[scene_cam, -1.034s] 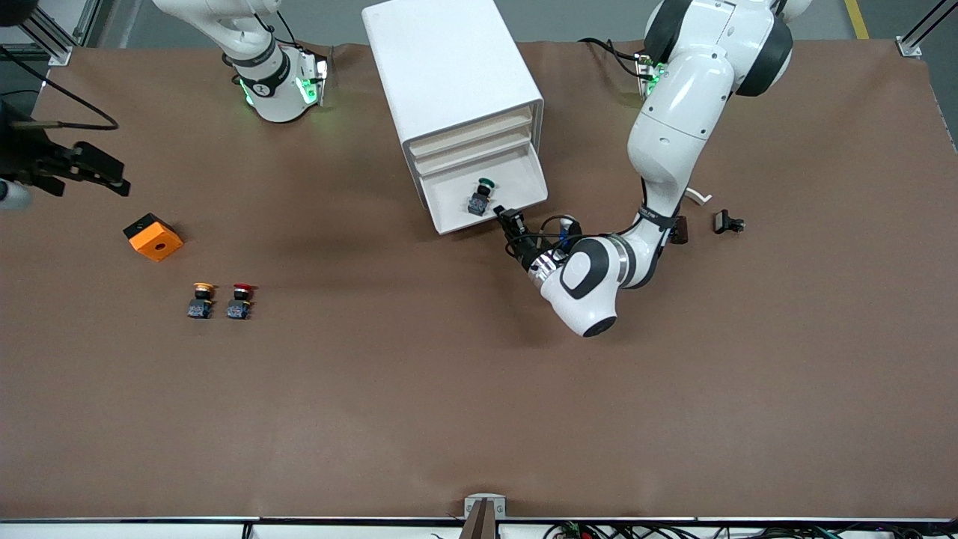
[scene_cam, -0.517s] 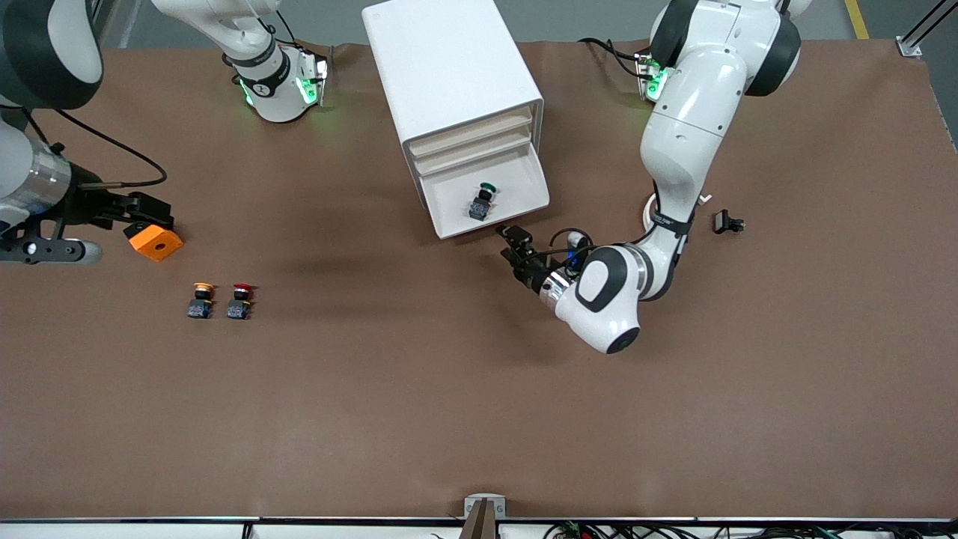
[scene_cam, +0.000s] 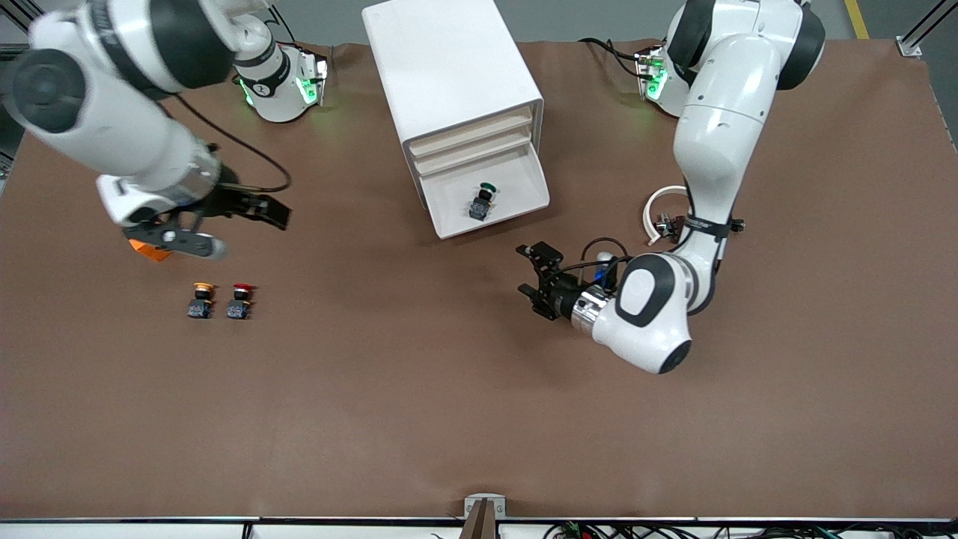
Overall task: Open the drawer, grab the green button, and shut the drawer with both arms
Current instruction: 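Lower the right gripper into the drawer and grasp the green button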
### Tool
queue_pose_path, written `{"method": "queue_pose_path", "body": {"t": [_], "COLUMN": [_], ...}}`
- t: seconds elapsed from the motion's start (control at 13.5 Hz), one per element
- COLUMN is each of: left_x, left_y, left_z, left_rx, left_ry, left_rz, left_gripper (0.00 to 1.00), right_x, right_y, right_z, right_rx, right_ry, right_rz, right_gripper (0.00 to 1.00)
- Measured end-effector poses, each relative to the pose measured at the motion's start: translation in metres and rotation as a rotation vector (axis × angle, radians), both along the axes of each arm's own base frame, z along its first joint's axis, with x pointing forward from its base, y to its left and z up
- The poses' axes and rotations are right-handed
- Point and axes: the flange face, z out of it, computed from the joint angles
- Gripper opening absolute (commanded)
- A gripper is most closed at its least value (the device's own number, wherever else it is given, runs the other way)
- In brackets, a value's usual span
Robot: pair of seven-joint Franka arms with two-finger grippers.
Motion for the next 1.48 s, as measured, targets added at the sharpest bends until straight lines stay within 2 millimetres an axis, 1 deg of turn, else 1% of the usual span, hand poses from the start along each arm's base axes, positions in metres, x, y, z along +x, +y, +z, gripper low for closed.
{"method": "queue_pose_path", "body": {"t": [0.22,0.37,0.52,0.59,0.66,0.81,0.89,0.96,1.03,1.11,1.26,1.48], "left_x": [0.022,0.031,0.037,0.040,0.042,0.046,0.047,0.048,0.047,0.047,0.044,0.041], "left_y": [0.040,0.068,0.089,0.100,0.109,0.124,0.129,0.133,0.138,0.141,0.146,0.151], "left_z": [0.032,0.049,0.063,0.069,0.074,0.075,0.075,0.079,0.088,0.098,0.125,0.171], "left_rx": [-0.061,-0.064,-0.064,-0.067,-0.074,-0.092,-0.095,-0.077,-0.041,0.004,0.071,0.102], "left_ry": [-0.122,-0.214,-0.303,-0.347,-0.385,-0.444,-0.467,-0.488,-0.508,-0.528,-0.572,-0.640], "left_rz": [-0.012,-0.060,-0.119,-0.149,-0.177,-0.227,-0.250,-0.276,-0.311,-0.349,-0.403,-0.415], "left_gripper": [1.00,1.00,1.00,1.00,1.00,1.00,1.00,1.00,1.00,1.00,1.00,1.00], "right_x": [-0.029,-0.048,-0.065,-0.070,-0.075,-0.083,-0.089,-0.096,-0.102,-0.108,-0.119,-0.130], "right_y": [0.080,0.131,0.176,0.193,0.206,0.227,0.238,0.248,0.256,0.263,0.273,0.284], "right_z": [-0.031,-0.056,-0.087,-0.103,-0.119,-0.145,-0.156,-0.164,-0.171,-0.174,-0.180,-0.187], "right_rx": [0.003,0.004,0.006,0.006,0.007,0.008,0.008,0.007,0.006,0.005,-0.001,-0.009], "right_ry": [-0.039,-0.051,-0.057,-0.059,-0.061,-0.065,-0.065,-0.065,-0.065,-0.064,-0.060,-0.056], "right_rz": [-0.087,-0.151,-0.195,-0.203,-0.199,-0.202,-0.204,-0.207,-0.213,-0.219,-0.230,-0.243], "right_gripper": [1.00,1.00,1.00,1.00,1.00,1.00,1.00,1.00,1.00,1.00,1.00,1.00]}}
